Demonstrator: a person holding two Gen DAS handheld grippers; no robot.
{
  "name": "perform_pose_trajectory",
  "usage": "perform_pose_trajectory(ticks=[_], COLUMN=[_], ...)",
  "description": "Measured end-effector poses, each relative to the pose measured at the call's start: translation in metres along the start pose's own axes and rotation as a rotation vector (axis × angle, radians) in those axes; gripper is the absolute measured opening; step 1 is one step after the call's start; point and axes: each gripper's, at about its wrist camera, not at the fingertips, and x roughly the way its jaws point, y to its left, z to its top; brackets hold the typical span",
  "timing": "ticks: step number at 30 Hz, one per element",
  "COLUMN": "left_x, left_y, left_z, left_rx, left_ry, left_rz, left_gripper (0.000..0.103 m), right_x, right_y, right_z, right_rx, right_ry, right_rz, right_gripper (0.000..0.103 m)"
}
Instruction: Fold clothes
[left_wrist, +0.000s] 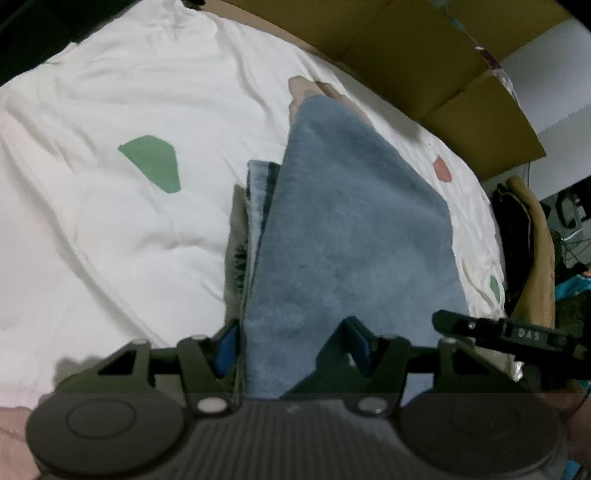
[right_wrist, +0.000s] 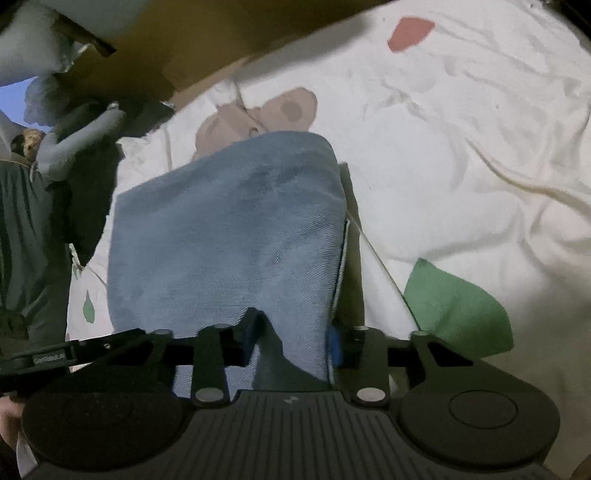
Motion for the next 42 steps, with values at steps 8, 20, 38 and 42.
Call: perform_pose_trajectory(ticks=[8, 20, 38, 42], left_x=[-0.002, -0.008, 0.029, 0.041], left_y=[0.003, -0.003, -0.044, -0.054], left_z=[-0.004, -0.008, -0.009, -0.007], left_rx=[0.005, -0.007, -0.05, -0.056], left_ry=[-0.021, -0.058, -0.026, -0.018], left_rz=[-0.012, 0.029, -0.117, -0.146], left_gripper=[0.062, 0.062, 0.057, 0.057], right_x=[0.009, 0.002, -0.053, -0.062], right_y=[-0.009, 0.007, -0.014, -0.023], right_z=[0.004, 0.021, 0.051, 0.06], right_rx=[0.045, -0.018, -0.073, -0.066], right_ry=[0.026, 0.112, 0.156, 0.16], right_rz=[0.031, 0.024, -0.129, -0.145], right_gripper=[0.044, 0.019, 0.018, 0.018])
